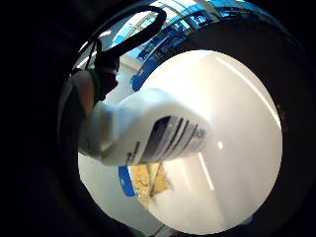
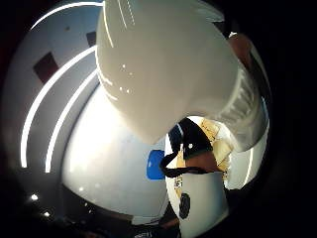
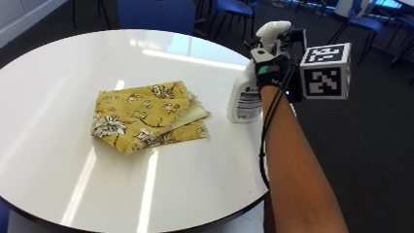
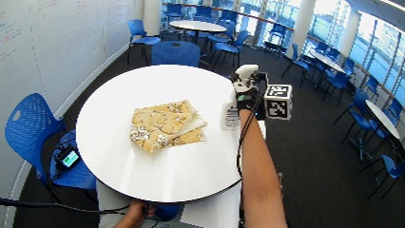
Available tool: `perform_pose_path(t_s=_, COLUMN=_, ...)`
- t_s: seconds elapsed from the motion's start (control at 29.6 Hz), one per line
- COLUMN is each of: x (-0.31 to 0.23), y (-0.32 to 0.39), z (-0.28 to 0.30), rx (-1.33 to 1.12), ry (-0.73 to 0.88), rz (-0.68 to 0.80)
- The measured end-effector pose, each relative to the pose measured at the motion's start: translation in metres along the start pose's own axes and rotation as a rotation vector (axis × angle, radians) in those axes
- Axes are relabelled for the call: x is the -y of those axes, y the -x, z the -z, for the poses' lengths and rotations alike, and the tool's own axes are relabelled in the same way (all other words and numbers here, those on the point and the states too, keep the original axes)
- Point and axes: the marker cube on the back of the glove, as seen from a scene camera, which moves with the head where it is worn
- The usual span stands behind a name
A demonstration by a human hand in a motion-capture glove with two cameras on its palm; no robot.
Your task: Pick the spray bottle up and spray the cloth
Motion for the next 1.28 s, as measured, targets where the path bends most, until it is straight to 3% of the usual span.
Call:
perform_pose_path(t_s=0.44, x=0.02, y=0.007, z=-0.013, rx=0.104, ry=0.009, rz=-0.016)
perform_pose_path(t_s=0.84, x=0.034, y=0.037, z=-0.008, rx=0.214, ry=-0.208, rz=0.2)
perform_pose_path(t_s=1.28, x=0.038, y=0.064, z=-0.001, rx=0.204, ry=-0.27, rz=0.272)
